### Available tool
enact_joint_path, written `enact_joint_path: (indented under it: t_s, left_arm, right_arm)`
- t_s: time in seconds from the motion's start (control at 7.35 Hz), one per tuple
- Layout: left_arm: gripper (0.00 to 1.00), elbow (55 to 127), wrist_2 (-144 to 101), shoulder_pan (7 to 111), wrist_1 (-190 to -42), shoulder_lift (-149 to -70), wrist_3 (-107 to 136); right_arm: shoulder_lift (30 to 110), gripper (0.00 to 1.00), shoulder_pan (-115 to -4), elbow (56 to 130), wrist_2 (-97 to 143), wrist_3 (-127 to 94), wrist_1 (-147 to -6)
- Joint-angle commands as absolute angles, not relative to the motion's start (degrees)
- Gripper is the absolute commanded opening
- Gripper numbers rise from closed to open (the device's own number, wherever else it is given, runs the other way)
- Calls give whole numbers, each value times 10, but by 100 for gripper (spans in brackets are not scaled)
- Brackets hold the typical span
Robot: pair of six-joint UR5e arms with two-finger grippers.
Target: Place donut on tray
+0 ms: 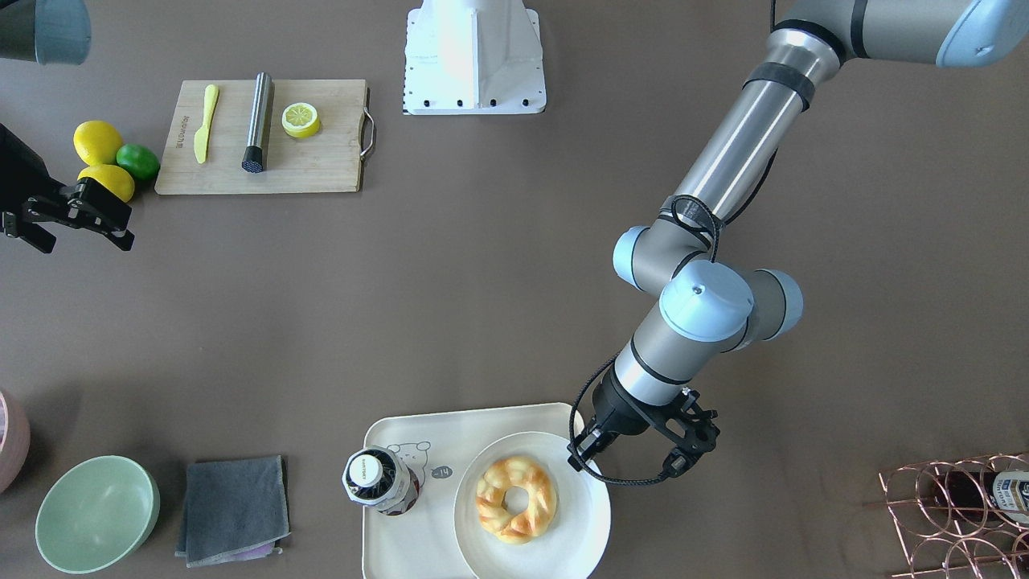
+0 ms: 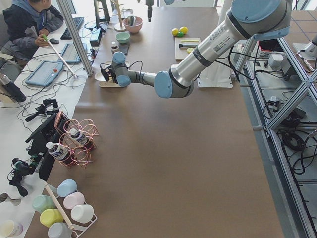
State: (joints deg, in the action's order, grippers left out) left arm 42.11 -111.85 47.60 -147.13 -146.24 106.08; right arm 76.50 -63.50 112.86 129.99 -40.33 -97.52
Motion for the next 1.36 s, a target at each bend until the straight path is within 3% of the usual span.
enact_joint_path:
  t_s: [0.0,0.41,0.54,0.68,0.82,0.95,1.22]
  left_arm:
    - [0,420,-1117,463,-1487,-1463,1077]
    - [0,420,-1124,463,-1491,-1463,1076]
    - [41,420,-1123,462,-1510,-1456,1075]
    - [54,422,-1122,461,-1513,-1454,1072]
    - [61,427,-1122,460,-1513,-1453,1071]
    - [61,452,-1124,466,-1511,-1442,1072]
    - [65,589,-1191,499,-1438,-1368,1017]
  right_arm:
    - [775,100,-642,1139,1301,-402,-976]
    - [779,100,-643,1140,1301,-402,-976]
    - [780,100,-642,1140,1301,-402,-976]
    - [779,100,-642,1140,1301,-402,-976]
    - [779,100,-642,1139,1301,-402,-976]
    - [778,100,-642,1136,1300,-402,-976]
    - [779,100,-642,1132,1293,-391,-976]
